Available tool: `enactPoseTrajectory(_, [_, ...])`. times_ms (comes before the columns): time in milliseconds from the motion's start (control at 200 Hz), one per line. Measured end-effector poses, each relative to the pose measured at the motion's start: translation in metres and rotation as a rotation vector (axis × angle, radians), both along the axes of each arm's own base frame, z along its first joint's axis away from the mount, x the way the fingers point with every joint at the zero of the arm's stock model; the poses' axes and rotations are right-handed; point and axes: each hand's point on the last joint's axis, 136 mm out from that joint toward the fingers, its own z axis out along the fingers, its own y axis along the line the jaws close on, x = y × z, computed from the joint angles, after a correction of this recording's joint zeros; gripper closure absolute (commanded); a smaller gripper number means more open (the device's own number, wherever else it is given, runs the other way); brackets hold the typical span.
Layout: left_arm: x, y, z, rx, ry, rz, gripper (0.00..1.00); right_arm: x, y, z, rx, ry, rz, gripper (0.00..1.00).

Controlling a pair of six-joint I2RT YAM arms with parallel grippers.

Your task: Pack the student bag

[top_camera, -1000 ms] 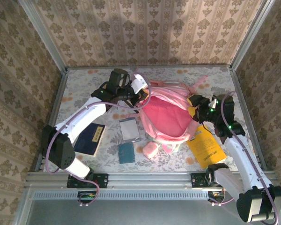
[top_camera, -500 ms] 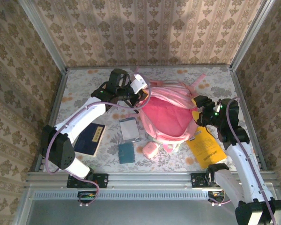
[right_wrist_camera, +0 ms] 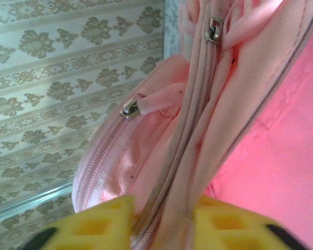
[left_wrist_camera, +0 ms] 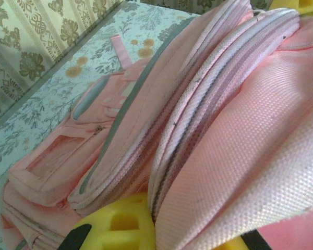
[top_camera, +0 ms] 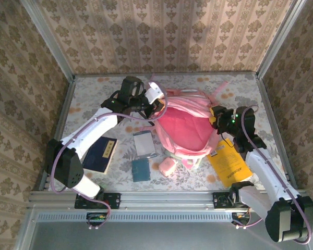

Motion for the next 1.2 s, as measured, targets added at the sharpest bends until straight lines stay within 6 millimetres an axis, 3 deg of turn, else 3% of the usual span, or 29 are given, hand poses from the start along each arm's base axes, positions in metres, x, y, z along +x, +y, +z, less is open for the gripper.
enactPoseTrajectory(35, [-0.001,0.000,-0.001,0.006,0.004,-0.002,0.92,0.002,-0.001,0.000,0.002,-0.001,-0.010,1.00])
enactPoseTrajectory(125, [-0.005,0.000,-0.005,0.025,0.009,-0.012,0.63,0.005,-0.002,-0.002,0.009,0.006,-0.032,1.00])
enactPoseTrajectory(210, [-0.014,-0.003,-0.009,0.063,0.009,-0.034,0.48,0.006,-0.005,-0.002,0.004,0.010,-0.049,1.00])
enactPoseTrajectory(390, [-0.032,-0.016,0.003,0.142,-0.048,-0.079,0.37,0.009,-0.007,0.006,-0.002,-0.004,-0.069,1.00])
enactPoseTrajectory(495, [-0.047,-0.042,0.019,0.179,-0.139,-0.141,0.37,0.010,-0.004,0.013,0.001,-0.018,-0.059,1.00])
enactPoseTrajectory(615, [-0.060,-0.069,0.016,0.253,-0.228,-0.194,0.37,0.011,-0.001,0.015,0.004,-0.023,-0.052,1.00])
enactPoseTrajectory(820, [-0.054,-0.081,-0.018,0.410,-0.265,-0.191,0.49,0.012,0.001,0.013,0.003,-0.015,-0.048,1.00])
enactPoseTrajectory(950, [-0.049,-0.078,-0.024,0.453,-0.254,-0.177,0.60,0.012,0.001,0.013,0.003,-0.015,-0.046,1.00])
enactPoseTrajectory(1020, [-0.048,-0.076,-0.022,0.461,-0.253,-0.166,0.74,0.012,0.001,0.013,0.003,-0.015,-0.046,1.00])
enactPoseTrajectory(1100, [-0.044,-0.075,-0.018,0.465,-0.257,-0.149,1.00,0.012,0.001,0.013,0.003,-0.017,-0.046,1.00])
enactPoseTrajectory(1125, [-0.042,-0.074,-0.018,0.465,-0.253,-0.138,1.00,0.012,0.002,0.013,0.000,-0.020,-0.045,1.00])
enactPoseTrajectory(1145, [-0.041,-0.074,-0.016,0.462,-0.250,-0.132,1.00,0.013,0.002,0.014,-0.001,-0.022,-0.044,0.97])
enactPoseTrajectory(1200, [-0.036,-0.073,-0.014,0.454,-0.230,-0.110,1.00,0.014,0.002,0.013,-0.018,-0.025,-0.035,0.77])
